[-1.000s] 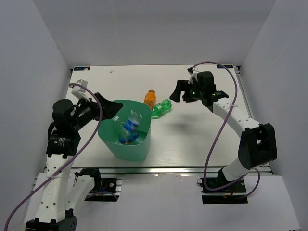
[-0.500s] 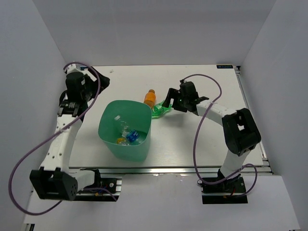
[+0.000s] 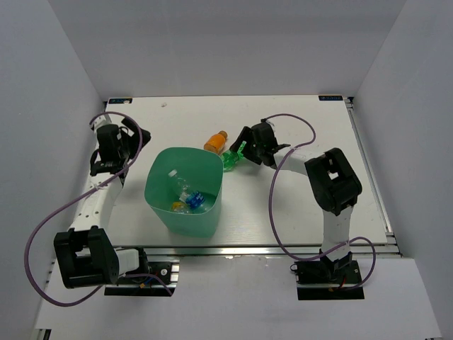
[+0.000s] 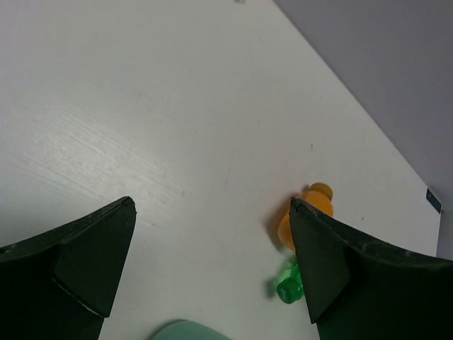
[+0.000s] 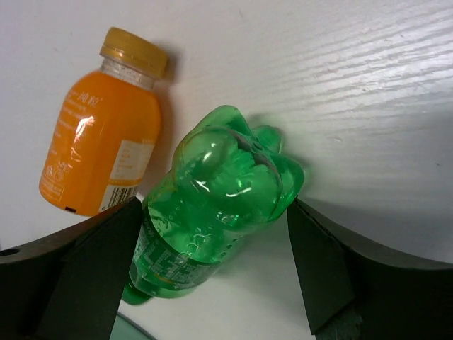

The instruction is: Put the plastic bottles in the bin

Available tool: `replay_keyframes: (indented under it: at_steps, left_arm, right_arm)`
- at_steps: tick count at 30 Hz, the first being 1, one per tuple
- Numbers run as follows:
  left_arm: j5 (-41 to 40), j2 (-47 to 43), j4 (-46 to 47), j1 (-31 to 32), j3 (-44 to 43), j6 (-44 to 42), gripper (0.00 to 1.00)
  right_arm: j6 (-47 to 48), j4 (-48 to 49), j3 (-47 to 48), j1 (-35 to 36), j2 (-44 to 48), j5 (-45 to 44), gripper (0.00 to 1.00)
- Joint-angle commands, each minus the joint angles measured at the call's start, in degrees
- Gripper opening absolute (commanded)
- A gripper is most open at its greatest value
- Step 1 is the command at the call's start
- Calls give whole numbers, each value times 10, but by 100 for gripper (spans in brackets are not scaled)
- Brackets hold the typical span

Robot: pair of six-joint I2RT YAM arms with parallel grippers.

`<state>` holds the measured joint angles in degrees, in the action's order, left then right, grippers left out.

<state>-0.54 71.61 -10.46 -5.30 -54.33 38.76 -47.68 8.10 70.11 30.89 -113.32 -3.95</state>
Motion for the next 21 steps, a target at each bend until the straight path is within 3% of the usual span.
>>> replay_keyframes:
  at_steps: [1, 8, 12, 13, 16, 21]
  left_arm:
    - [38, -23, 54, -1, 58, 10, 98]
    - [57, 2, 46, -1, 73, -1, 98]
    - [56, -1, 39, -1, 76, -11, 98]
    - [59, -2, 40, -1, 78, -13, 98]
    - [66, -1, 40, -1, 84, -14, 98]
    - [77, 7, 49, -1, 91, -13, 98]
  right_arm:
    - [-44, 30, 15, 3, -30, -19, 85]
    - [-64, 24, 59, 7, -81, -4, 70]
    - [-44, 70, 29, 7, -43, -3, 20]
    - [-37, 80, 20, 7, -28, -14, 14]
    - [34, 105, 0, 6, 52, -34, 6]
    - [225, 123, 21, 6, 208, 14, 5]
